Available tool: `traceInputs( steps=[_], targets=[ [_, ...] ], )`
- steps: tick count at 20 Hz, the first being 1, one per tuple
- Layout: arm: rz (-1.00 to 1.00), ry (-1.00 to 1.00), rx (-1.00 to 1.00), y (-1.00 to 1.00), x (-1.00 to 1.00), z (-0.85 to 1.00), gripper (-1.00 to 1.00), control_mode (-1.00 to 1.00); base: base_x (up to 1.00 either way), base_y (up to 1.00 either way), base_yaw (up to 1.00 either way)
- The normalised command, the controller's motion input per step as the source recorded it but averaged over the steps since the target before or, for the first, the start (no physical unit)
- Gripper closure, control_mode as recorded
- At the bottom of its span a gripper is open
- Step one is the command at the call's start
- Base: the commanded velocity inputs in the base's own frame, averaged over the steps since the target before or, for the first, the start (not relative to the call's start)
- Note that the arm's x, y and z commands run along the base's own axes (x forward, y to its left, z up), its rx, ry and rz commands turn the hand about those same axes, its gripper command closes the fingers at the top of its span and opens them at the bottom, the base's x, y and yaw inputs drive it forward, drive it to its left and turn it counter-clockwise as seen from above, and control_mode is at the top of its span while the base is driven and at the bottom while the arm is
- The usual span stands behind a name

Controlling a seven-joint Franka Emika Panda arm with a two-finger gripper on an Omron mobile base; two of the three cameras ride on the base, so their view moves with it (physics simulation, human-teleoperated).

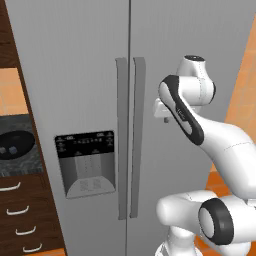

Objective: Grab a lemon wedge from the fridge and one ice cube from the ice bowl, and put them in the glass of lemonade.

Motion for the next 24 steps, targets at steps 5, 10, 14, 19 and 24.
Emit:
traceInputs(
  steps=[5,10,14,19,24],
  targets=[
    [-0.01,-0.08,0.02,-0.04,-0.56,0.0,-1.0,-1.0,0.0,0.0,0.0],
    [-0.11,-0.15,0.01,-0.02,-0.72,0.0,-1.0,-1.0,0.0,0.0,0.0],
    [-0.11,0.01,-0.01,0.16,0.03,0.0,-1.0,-1.0,0.0,0.0,0.0],
    [-0.27,-0.23,-0.03,0.54,-0.15,0.0,-1.0,-1.0,0.0,0.0,0.0],
    [0.0,0.0,0.0,0.0,0.0,0.0,-1.0,1.0,-0.48,0.01,-0.09]
  ],
)
